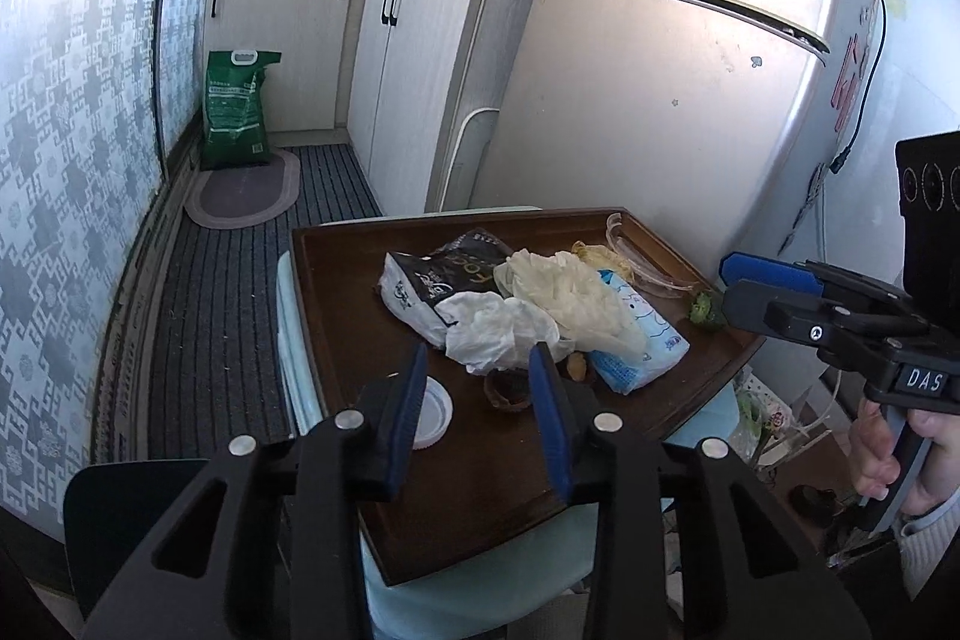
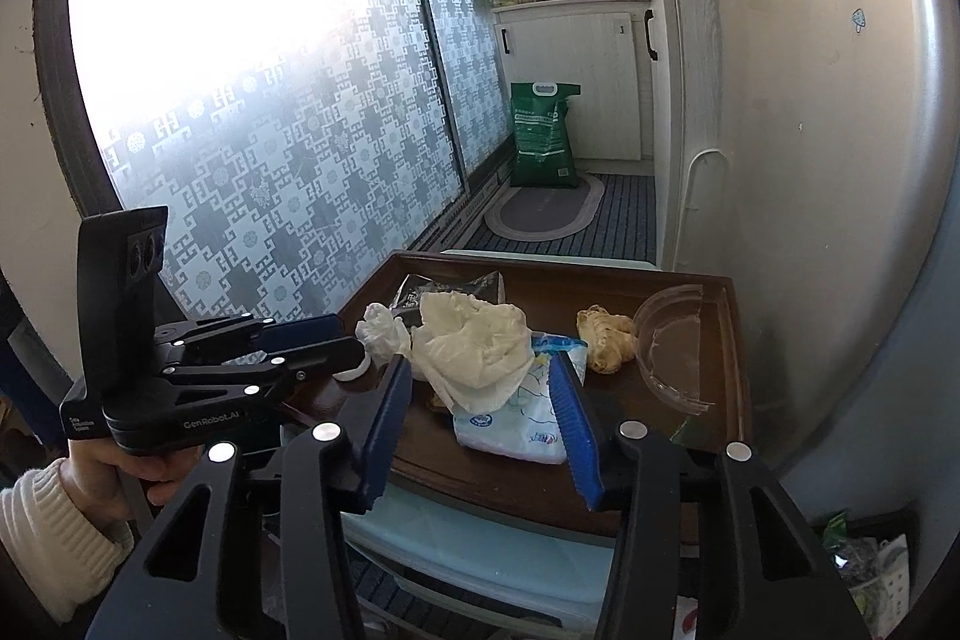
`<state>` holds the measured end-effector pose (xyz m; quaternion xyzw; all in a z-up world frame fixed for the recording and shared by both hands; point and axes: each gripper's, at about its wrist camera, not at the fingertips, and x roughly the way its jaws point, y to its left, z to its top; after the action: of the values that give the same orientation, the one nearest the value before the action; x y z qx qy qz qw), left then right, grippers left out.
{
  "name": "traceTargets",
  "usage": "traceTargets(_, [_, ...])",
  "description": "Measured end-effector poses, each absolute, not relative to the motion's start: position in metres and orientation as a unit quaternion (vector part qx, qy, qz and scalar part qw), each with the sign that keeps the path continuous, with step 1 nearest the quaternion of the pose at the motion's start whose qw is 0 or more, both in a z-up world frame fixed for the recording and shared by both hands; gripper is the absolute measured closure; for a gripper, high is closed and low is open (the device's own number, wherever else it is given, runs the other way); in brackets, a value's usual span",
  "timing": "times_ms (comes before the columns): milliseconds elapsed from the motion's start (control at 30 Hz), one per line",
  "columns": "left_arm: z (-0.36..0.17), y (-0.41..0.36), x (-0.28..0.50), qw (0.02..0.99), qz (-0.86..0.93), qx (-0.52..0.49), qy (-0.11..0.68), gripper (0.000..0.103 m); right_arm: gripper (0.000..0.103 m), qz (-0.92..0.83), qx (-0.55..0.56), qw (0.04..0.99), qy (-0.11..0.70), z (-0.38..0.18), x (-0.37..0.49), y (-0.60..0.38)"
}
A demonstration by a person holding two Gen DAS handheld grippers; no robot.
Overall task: Collect trash
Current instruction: 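Move the right tool toward the crumpled white tissue on the tray, then close the right gripper on the white tissue and lift it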
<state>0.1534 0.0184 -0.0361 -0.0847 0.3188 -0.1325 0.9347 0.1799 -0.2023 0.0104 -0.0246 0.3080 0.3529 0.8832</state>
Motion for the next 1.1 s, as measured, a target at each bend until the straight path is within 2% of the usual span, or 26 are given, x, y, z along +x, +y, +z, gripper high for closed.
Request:
traceTargets(367, [-0.036,0.029,0.169,0.921,-0.141,-0.158,0.326,0.065,0.055,0.364,-0.043,0.878,0.307,0.009,0.184,-0.199])
traceTargets(467, [-0.04,0.031,0.173,0.915,-0.14,-0.168,0.338,0.069,0.055,0.366,-0.075,0.876,0.306,0.005,0.179,-0.189])
traceTargets(533, [-0.042,0.033,0.175,0.911,-0.147,-0.182,0.34,0.079,0.06,0.361,-0.101,0.874,0.308,0.0,0.177,-0.181])
traceTargets(600, [-0.04,0.031,0.176,0.91,-0.155,-0.186,0.338,0.083,0.062,0.356,-0.122,0.873,0.309,-0.003,0.175,-0.175])
traceTargets(667, [-0.036,0.028,0.174,0.913,-0.159,-0.182,0.33,0.093,0.063,0.355,-0.13,0.872,0.31,-0.006,0.175,-0.17])
traceTargets(1100, [-0.025,0.027,0.163,0.922,-0.161,-0.172,0.306,0.096,0.078,0.319,-0.214,0.874,0.299,-0.017,0.174,-0.139])
